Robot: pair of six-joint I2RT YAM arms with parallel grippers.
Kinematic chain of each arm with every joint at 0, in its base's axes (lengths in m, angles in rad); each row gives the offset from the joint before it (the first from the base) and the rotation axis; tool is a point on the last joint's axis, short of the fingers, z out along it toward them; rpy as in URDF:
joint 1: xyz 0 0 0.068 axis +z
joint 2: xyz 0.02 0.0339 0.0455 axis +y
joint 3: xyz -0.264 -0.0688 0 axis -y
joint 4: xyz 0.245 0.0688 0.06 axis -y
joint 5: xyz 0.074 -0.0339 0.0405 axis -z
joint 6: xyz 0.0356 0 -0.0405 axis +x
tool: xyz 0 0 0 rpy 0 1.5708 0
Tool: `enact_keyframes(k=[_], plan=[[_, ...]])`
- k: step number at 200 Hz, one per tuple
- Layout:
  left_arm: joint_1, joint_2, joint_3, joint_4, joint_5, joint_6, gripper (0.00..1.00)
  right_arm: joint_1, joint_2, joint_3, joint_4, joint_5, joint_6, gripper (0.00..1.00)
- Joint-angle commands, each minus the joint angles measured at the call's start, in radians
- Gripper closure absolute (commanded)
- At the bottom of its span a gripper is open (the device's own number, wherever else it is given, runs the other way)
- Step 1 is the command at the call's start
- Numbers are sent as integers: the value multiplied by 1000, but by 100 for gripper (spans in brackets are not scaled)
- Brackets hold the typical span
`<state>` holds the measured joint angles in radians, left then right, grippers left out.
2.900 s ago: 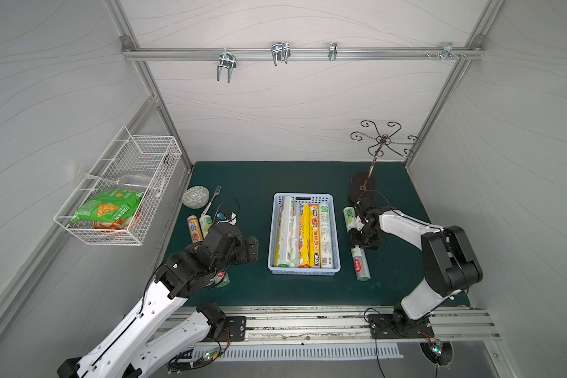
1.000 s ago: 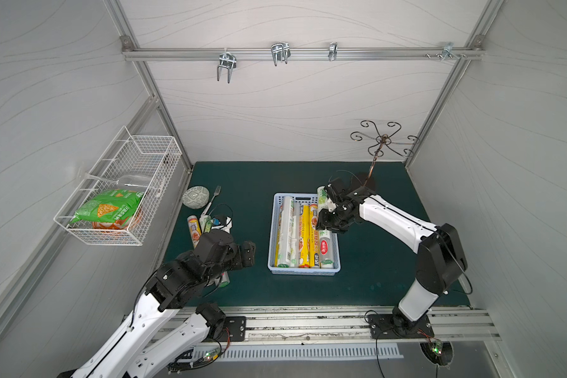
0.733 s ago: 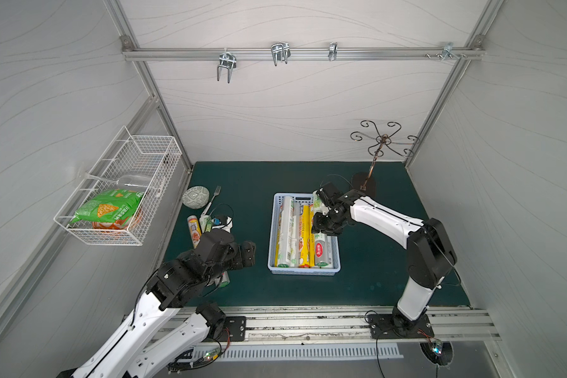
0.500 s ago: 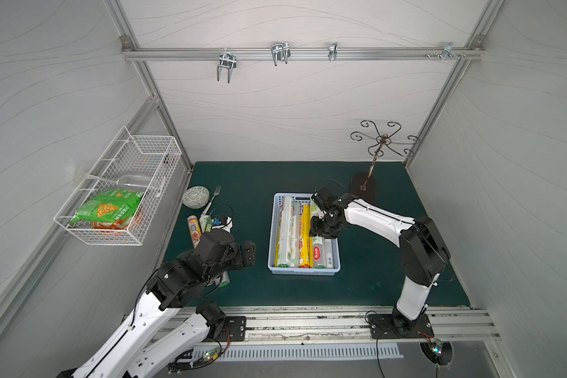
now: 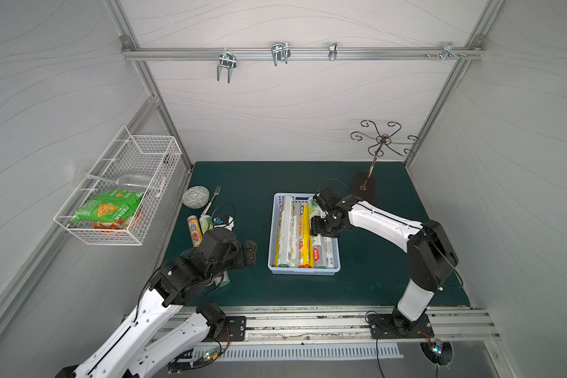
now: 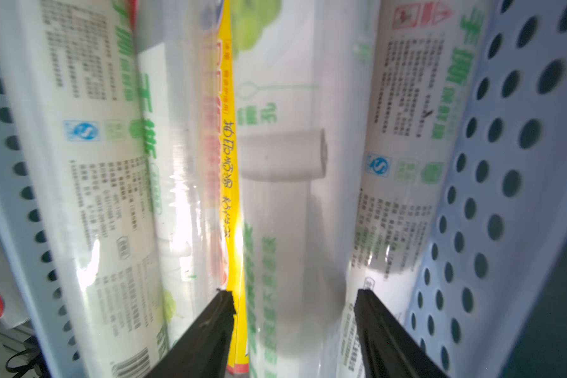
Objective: Put the plastic wrap into the basket
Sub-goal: Place the plastic wrap in the basket.
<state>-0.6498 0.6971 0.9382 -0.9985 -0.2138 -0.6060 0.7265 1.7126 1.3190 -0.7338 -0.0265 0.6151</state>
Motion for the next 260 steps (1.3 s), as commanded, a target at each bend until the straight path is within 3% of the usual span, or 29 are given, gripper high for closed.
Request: enact_keyframes(k=[1,95,176,196,233,260], plan=[[3,5,13,18,-9,-9,1,5,-87,-19,-19,22,-24,36],[3,5,-1,12,-43,-12,1,7,-152,-76,7,-9,-17,35],[13,120,-29,27,-309,-44,1,6,-292,-146,-6,53,-59,30],[52,162,-55,59,-340,-45,1,2,-324,-166,-13,76,-76,29],[182,225,-110,148,-251,-40,1,-26,-390,-216,-1,88,-104,28],[217,239,-179,242,-265,-70,0,-50,-440,-260,33,70,-119,27]])
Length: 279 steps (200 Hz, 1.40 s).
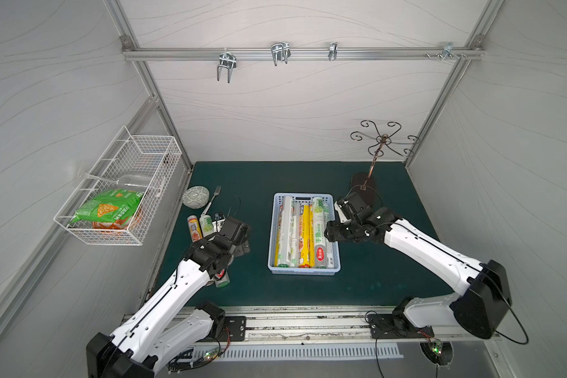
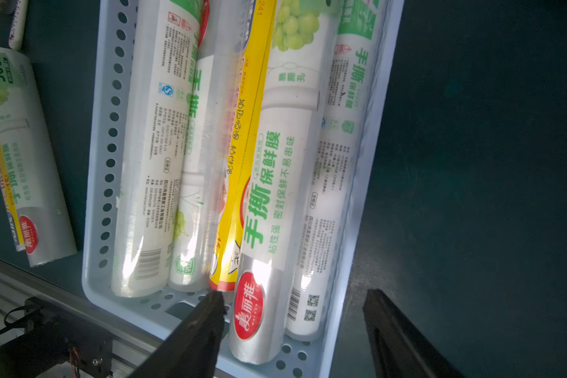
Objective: Put the plastic wrap into the basket
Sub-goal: Place the plastic wrap in the basket, then pick up the plastic wrap from the center of the board.
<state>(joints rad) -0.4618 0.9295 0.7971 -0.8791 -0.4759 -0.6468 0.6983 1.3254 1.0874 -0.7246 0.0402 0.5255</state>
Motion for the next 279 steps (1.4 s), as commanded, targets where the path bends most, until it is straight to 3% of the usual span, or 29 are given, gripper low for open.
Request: enact_keyframes(k=[1,47,82,121,174,223,279], plan=[[30,7,-40,125,-4,-32,1,-23,-55,-31,25,3,-29,27],[108,21,-159,240,-19,-119,1,-71,-101,-84,48,-22,-54,27],[236,37,-239,333,100,-134,1,-96,-109,-105,59,-45,-58,27],[308,110,-259,394,156,-103,1,-101,-103,-115,73,-54,-59,26],[315,223,-249,445,206,-85,2,-115,-94,-122,85,-70,-56,26],[313,318,-193,463,369,-37,15,-122,-77,-126,91,-76,-54,26],[314,422,-130,443,324,-17,16,-131,-69,-130,87,-82,-57,26]])
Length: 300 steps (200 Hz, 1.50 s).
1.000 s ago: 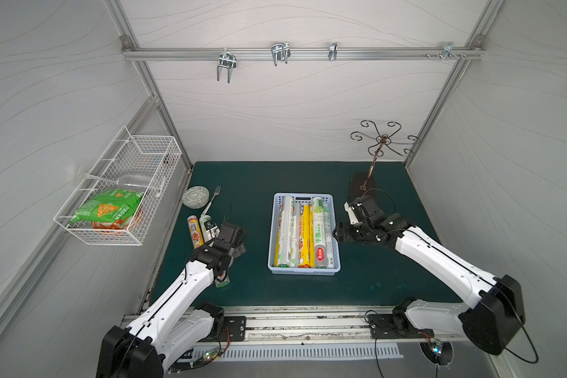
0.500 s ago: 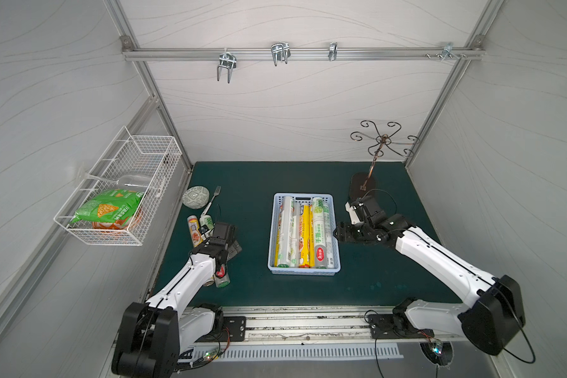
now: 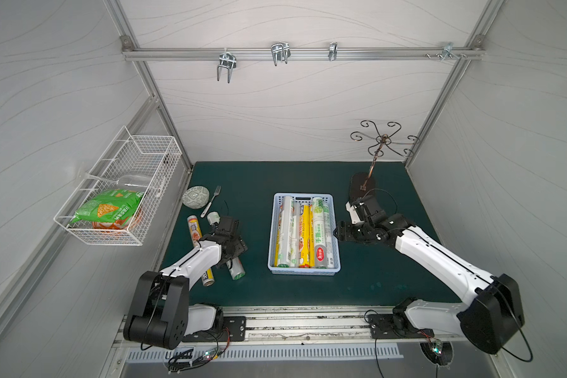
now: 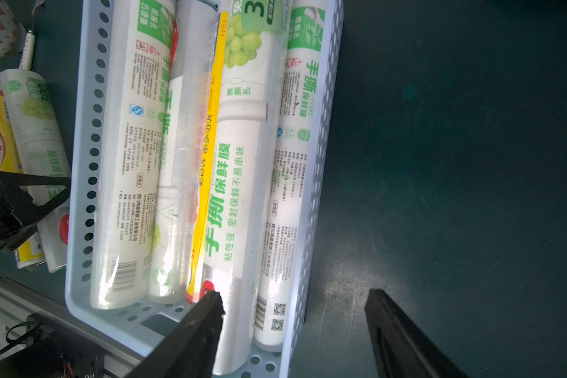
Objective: Put the plastic wrap into the basket
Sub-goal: Pick up the plastic wrap from the center of the board.
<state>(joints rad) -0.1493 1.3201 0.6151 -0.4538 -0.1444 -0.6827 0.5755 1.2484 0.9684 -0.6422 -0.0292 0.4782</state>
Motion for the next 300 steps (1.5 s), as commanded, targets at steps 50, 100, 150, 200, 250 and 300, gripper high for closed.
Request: enact_keyframes(k=[50,100,150,200,250,300], plan=[[2,138,126,23,-21,17,19,-21,9,-17,3,-24,-16,26],[2,225,174,40,14,46,45,-36,-3,-25,6,-39,-19,26],[-10,203,217,-9,49,63,63,-47,-6,-33,10,-43,-27,26],[-93,56,380,-241,-53,97,64,-61,-3,-38,9,-51,-30,26],[-313,23,659,-460,-235,97,65,-69,-16,-42,6,-51,-32,26],[-527,133,893,-533,-272,68,65,-75,-18,-46,4,-55,-33,26]])
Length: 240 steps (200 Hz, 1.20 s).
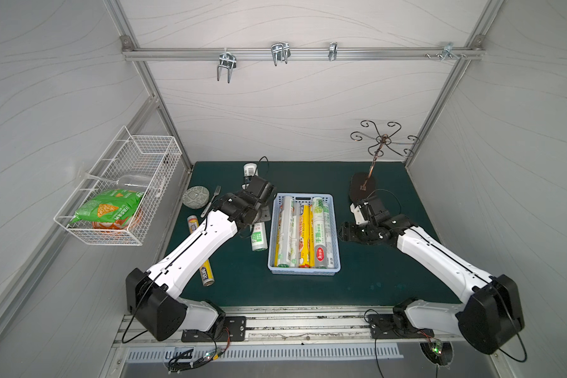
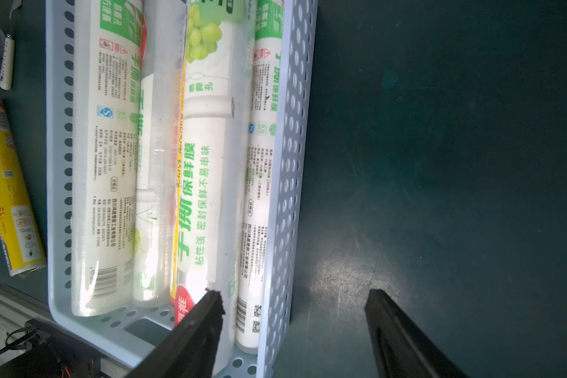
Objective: Put the plastic wrap into the basket
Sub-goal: Pick up the plastic wrap from the center of the board, then place the plastic wrap in the basket.
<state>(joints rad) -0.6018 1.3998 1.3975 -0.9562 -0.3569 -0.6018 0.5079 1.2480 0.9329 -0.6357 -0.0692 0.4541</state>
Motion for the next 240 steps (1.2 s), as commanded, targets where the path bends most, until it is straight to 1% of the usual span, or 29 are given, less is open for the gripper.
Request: enact_keyframes(k=[1,36,65,111,182,216,240], plan=[[-78,56,114,-30,-59,-14,65,-8,-18,-11,-2,-15,-8,26],[-175,137,186,2,-26,-43,65,-12,-18,-14,-5,-15,-10,26],[-210,198,187,67,51,-67,65,-16,-18,-17,-1,-17,-10,26],[-231,287,153,162,145,-87,65,-20,-10,-25,8,-27,-8,26],[-233,404,100,302,216,-99,65,-26,-2,-28,14,-39,-8,26],[-233,454,84,374,215,-80,61,-32,-7,-31,14,-43,-12,26],[-234,473,77,395,215,-92,51,-37,-7,-32,13,-45,-14,26]])
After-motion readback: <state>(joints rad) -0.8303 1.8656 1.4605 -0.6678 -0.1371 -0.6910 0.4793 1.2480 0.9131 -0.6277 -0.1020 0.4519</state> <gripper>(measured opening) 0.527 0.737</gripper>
